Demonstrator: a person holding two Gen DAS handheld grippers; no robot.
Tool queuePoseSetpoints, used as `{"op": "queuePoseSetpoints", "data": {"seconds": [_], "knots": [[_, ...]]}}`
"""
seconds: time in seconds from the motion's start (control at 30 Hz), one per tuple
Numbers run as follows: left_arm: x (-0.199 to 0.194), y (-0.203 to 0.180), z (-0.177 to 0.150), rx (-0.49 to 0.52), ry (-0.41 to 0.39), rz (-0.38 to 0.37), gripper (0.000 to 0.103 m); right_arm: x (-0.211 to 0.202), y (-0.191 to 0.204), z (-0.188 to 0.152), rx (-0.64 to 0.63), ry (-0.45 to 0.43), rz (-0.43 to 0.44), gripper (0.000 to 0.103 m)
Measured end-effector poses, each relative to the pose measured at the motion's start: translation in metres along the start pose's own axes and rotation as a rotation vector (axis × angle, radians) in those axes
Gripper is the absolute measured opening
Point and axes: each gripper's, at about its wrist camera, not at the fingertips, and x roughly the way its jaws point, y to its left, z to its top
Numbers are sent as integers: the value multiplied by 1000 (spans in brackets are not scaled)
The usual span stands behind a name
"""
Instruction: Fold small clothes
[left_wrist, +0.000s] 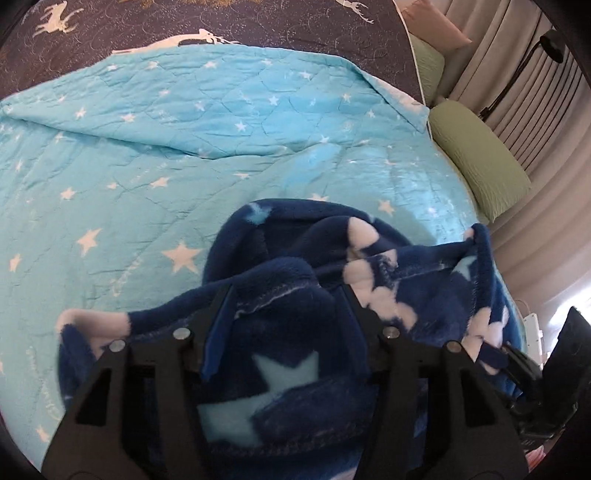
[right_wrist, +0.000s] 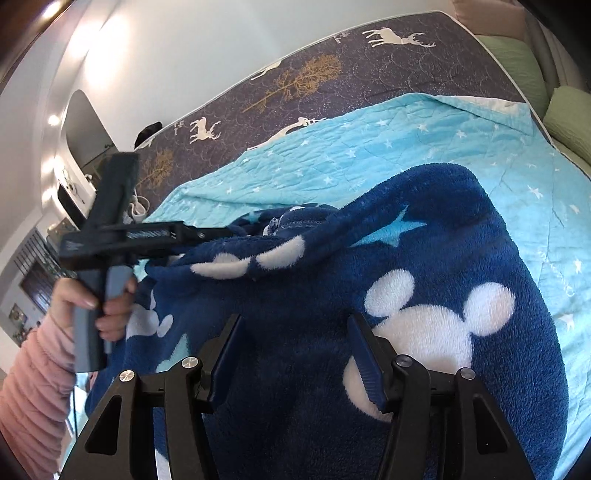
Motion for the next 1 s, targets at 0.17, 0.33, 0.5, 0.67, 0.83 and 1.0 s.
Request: {"op": "queuePoseSetpoints", "data": {"seconds": [0.17,0.33,0.5,0.67,0.83,1.0], "knots": [[-22,-45,-12,198,-83,-167,1,-2,1,-2,-4,-8,4,59],[-46,-56,-8,199,-168,-166,3,-3,-1,-4,-2,-12,10,59],[-12,-14,11,16,-80,35,80,-3,0,-5,-9,-13,3,59],[23,-6,9,24,8,108,29,-3,1,-5,-9,-16,6,59],[-14,-32,1,118,-128,18,10,-5,-1,-5,2,-19,19,59],[-73,-19,9,27,-342,-172,21,-5,-2,-5,1,-21,21,59]]}}
